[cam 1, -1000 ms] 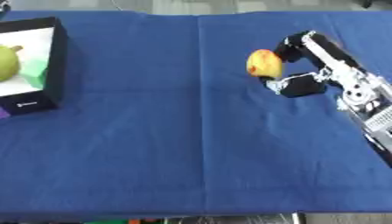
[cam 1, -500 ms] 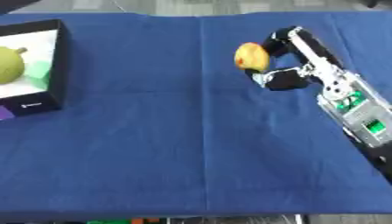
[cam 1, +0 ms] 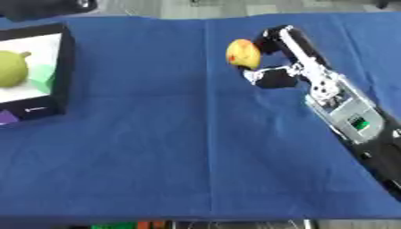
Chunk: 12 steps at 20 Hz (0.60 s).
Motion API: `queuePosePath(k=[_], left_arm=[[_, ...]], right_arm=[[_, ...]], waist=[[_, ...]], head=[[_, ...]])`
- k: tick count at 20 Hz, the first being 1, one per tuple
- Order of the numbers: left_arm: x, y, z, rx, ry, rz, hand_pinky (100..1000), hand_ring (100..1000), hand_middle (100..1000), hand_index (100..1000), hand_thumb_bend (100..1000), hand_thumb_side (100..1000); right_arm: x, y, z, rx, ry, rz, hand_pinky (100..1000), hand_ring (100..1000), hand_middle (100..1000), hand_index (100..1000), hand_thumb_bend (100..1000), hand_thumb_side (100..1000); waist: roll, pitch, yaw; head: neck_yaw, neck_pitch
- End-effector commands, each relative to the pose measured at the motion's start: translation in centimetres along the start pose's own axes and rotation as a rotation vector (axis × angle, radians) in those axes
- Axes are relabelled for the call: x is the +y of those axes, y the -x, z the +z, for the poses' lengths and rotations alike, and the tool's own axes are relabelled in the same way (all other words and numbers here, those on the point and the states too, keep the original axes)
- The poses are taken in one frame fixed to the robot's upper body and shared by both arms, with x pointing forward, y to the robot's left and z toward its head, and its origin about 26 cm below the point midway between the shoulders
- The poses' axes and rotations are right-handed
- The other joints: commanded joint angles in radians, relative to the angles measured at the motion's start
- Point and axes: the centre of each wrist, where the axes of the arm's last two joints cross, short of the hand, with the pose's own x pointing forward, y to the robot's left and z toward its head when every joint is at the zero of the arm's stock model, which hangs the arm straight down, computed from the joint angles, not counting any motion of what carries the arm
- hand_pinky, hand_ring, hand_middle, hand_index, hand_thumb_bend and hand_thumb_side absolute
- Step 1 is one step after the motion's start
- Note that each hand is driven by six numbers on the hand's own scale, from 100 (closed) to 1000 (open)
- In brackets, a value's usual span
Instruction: Pick up the objects with one hand, pass them to the other hand, and then place them into the box on the other side of the table.
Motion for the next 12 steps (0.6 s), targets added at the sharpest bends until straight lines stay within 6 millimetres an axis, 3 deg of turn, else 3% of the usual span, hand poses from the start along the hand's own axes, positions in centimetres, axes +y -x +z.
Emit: queuePosePath(k=[1,12], left_arm=[[-0.3,-0.6,-0.8,-0.014,0.037,-0.028,772,765,746,728,221,603],[-3.0,-0.1,-3.3,0.003,0.146,-0.058,773,768,749,732,209,618]], right_arm=[[-0.5,-0.7,-0.5,-0.037,0.025,-0.01,694,643,460,523,378,100],[0.0,-1.0,-0.9,-0.067,0.041,-0.036,694,645,461,522,376,100]], waist=[[0.001,-0.028,0.002],[0.008,-0.029,0.009]], head=[[0.004,-0.003],[0.003,-0.003]])
